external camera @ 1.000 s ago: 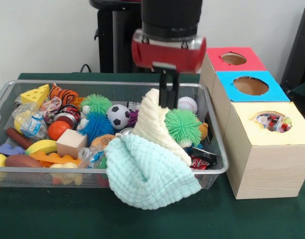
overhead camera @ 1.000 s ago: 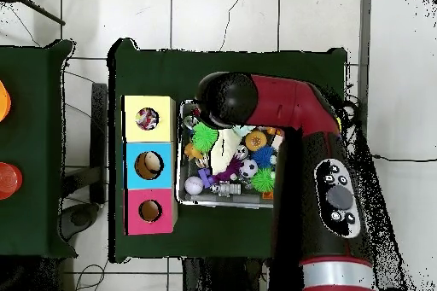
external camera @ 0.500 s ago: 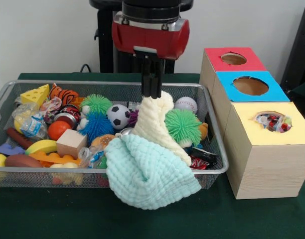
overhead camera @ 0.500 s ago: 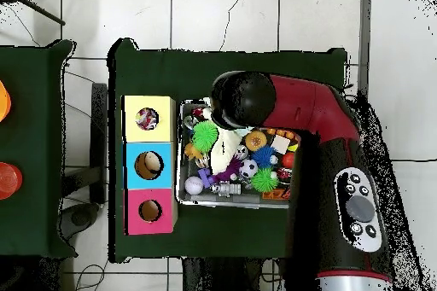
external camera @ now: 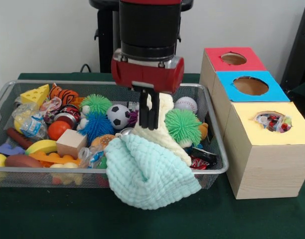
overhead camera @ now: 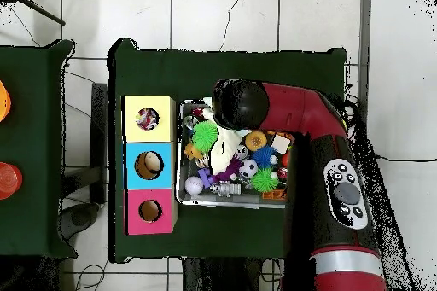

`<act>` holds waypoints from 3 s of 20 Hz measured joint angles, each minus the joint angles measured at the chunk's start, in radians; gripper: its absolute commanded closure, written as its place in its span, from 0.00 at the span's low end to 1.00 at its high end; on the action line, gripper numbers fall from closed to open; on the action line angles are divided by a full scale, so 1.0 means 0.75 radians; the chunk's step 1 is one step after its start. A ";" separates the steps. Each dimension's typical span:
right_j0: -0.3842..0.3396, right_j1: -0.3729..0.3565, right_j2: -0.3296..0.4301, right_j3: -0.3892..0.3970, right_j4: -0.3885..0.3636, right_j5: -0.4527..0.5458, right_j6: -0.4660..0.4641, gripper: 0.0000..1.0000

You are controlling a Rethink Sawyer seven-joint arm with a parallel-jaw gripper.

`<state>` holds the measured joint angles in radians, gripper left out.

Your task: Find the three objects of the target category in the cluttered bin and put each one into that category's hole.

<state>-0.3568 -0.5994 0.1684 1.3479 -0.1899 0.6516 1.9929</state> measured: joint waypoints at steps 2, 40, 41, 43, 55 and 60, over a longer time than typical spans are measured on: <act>0.004 0.024 0.000 0.008 -0.012 -0.063 0.000 1.00; -0.068 0.276 0.075 -0.011 -0.127 -0.122 0.000 1.00; -0.068 0.277 0.075 -0.011 -0.128 -0.122 0.000 1.00; -0.068 0.279 0.075 -0.011 -0.133 -0.122 0.000 1.00; -0.065 0.277 0.075 -0.014 -0.145 -0.122 0.000 1.00; -0.057 0.247 0.075 -0.004 -0.147 -0.117 0.000 1.00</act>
<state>-0.3995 -0.4140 0.2246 1.3446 -0.3003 0.5638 1.9929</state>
